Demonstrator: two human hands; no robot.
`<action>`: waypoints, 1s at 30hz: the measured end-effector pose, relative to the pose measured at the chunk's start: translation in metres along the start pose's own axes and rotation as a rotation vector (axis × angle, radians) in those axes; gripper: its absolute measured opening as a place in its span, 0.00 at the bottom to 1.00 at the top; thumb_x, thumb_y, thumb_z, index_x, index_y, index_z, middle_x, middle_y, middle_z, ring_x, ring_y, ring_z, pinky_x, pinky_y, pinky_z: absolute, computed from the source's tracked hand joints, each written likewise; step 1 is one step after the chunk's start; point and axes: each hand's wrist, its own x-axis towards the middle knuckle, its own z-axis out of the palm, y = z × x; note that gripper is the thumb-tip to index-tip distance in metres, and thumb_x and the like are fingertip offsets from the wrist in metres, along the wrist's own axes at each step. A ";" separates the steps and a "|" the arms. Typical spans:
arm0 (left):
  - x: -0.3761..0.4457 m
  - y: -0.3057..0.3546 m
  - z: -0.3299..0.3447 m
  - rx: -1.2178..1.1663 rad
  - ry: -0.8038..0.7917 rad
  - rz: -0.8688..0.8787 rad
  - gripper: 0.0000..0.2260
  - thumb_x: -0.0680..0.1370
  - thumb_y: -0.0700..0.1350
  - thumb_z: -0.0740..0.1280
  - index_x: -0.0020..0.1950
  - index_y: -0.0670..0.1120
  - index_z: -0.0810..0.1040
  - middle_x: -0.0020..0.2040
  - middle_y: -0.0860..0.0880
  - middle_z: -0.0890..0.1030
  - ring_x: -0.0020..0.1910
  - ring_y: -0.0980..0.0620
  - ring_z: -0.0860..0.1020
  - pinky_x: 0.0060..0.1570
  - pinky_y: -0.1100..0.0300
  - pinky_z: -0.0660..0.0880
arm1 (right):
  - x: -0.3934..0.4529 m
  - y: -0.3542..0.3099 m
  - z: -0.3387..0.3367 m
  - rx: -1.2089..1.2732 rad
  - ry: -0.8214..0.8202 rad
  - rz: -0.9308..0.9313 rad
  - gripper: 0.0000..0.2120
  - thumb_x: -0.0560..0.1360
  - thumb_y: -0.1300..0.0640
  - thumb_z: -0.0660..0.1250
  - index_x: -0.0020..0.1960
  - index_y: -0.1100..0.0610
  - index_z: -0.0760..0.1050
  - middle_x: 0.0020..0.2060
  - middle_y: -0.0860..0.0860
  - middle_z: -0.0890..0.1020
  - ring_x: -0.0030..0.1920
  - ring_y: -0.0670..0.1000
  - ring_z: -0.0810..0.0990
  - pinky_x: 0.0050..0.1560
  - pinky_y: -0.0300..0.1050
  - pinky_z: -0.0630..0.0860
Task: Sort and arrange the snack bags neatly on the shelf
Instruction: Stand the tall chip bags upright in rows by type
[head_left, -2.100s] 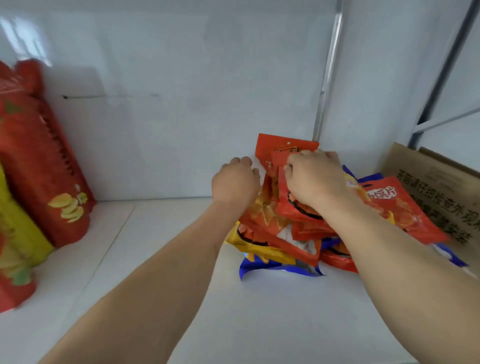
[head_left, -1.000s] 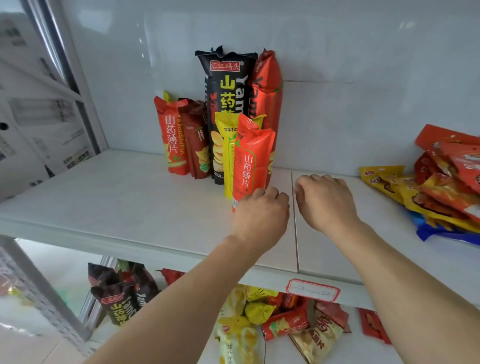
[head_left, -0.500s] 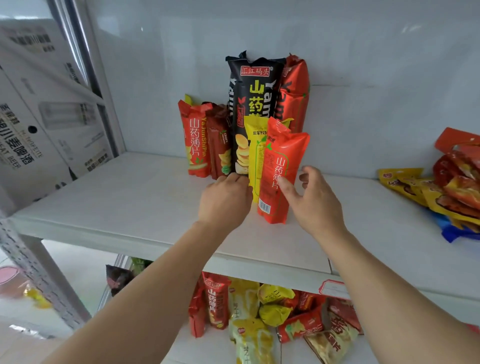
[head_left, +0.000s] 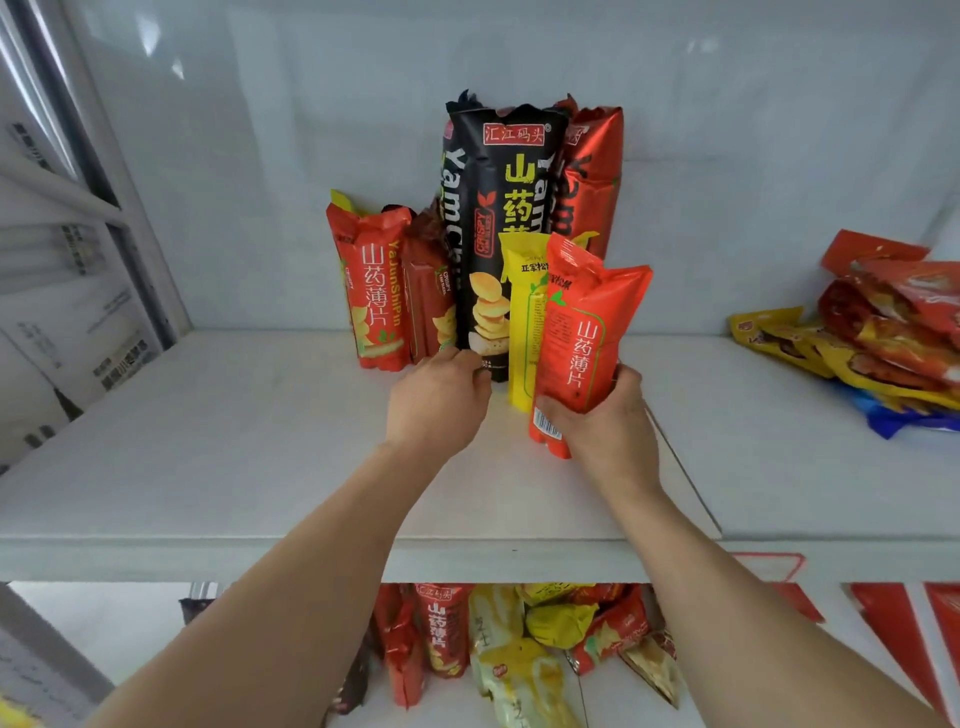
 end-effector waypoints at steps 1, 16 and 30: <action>0.000 -0.002 -0.001 -0.015 -0.012 -0.013 0.13 0.83 0.50 0.59 0.59 0.47 0.81 0.55 0.49 0.81 0.52 0.45 0.79 0.42 0.56 0.71 | -0.004 -0.001 0.001 0.010 -0.006 -0.012 0.40 0.64 0.38 0.76 0.67 0.52 0.62 0.60 0.48 0.76 0.54 0.53 0.80 0.50 0.50 0.79; 0.024 -0.082 -0.013 -0.392 -0.040 -0.496 0.23 0.80 0.50 0.65 0.74 0.45 0.69 0.70 0.42 0.72 0.66 0.40 0.73 0.62 0.48 0.71 | -0.028 -0.032 0.049 0.159 -0.259 -0.090 0.36 0.66 0.43 0.75 0.69 0.42 0.61 0.55 0.41 0.79 0.52 0.49 0.82 0.51 0.49 0.80; 0.082 -0.150 0.021 -1.045 -0.124 -0.549 0.29 0.78 0.41 0.71 0.76 0.41 0.62 0.58 0.54 0.73 0.50 0.56 0.75 0.34 0.75 0.72 | -0.016 -0.050 0.099 0.228 -0.174 0.053 0.42 0.56 0.45 0.83 0.61 0.40 0.61 0.50 0.36 0.78 0.48 0.41 0.81 0.48 0.51 0.82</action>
